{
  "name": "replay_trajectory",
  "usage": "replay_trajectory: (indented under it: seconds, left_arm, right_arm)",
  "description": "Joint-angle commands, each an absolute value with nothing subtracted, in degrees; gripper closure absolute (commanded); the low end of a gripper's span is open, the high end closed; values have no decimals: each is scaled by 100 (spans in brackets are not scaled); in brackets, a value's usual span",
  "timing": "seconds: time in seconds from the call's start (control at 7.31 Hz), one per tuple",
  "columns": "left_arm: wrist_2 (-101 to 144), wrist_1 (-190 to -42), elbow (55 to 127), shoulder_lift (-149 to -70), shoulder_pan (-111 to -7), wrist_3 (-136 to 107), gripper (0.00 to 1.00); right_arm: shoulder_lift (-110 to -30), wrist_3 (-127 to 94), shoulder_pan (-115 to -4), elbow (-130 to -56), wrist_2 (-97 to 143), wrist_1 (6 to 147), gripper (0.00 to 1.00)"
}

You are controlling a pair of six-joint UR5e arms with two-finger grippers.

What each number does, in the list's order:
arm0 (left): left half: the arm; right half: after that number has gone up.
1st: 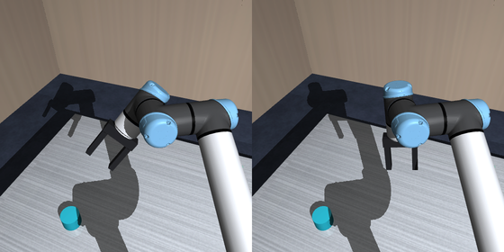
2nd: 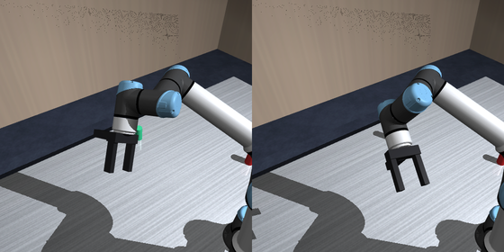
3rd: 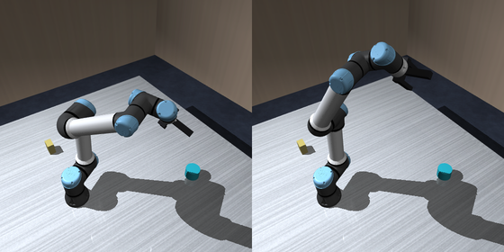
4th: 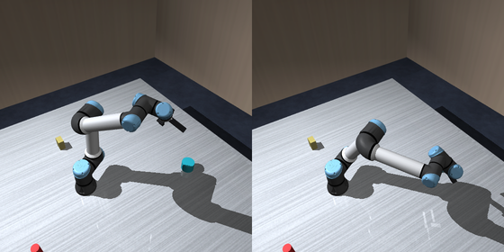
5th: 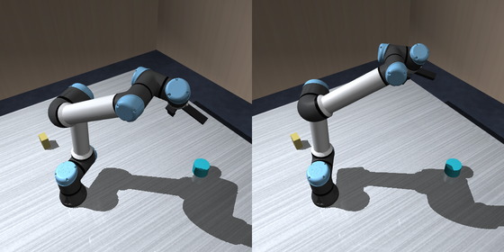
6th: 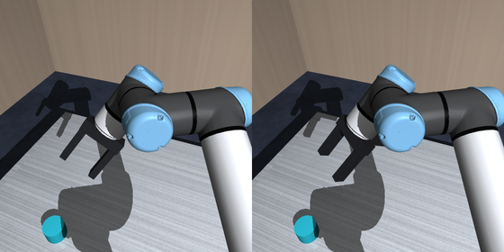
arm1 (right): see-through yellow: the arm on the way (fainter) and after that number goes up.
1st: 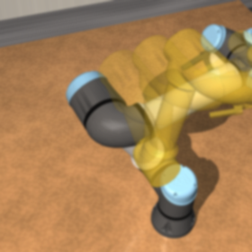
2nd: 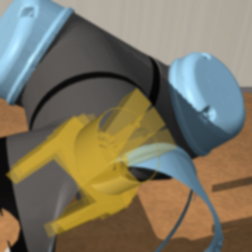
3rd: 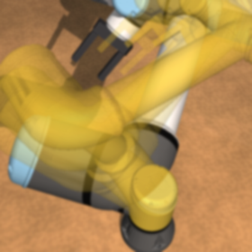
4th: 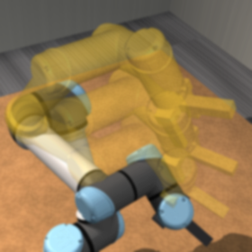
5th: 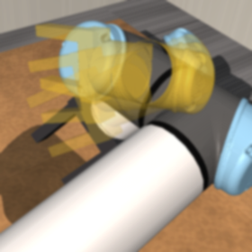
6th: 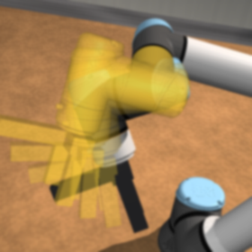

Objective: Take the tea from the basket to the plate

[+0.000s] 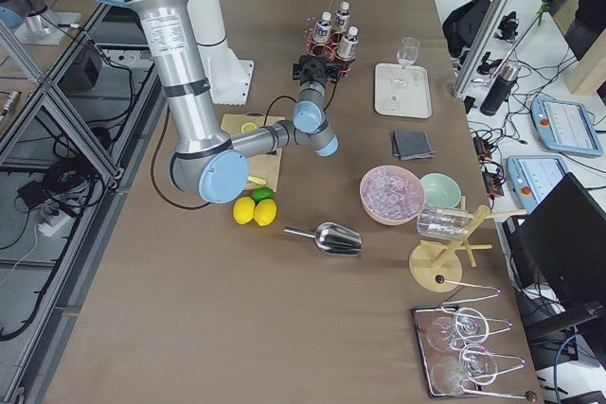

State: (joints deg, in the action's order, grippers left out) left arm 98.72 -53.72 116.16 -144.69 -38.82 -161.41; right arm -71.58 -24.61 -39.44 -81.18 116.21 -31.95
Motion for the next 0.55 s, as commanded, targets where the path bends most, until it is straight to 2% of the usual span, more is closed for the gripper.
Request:
replay_trajectory:
  seconds: [0.0,0.41]
  left_arm:
    - [9826,-5423,10830,-15169,-3561,-16365,100]
    - [9325,-5563,10496,-15476,-3147,-16655,100]
  right_arm:
    - [-7163,-2452,-3955,-8112,11619,-3199,0]
    - [-7163,-2452,-3955,-8112,11619,-3199,0]
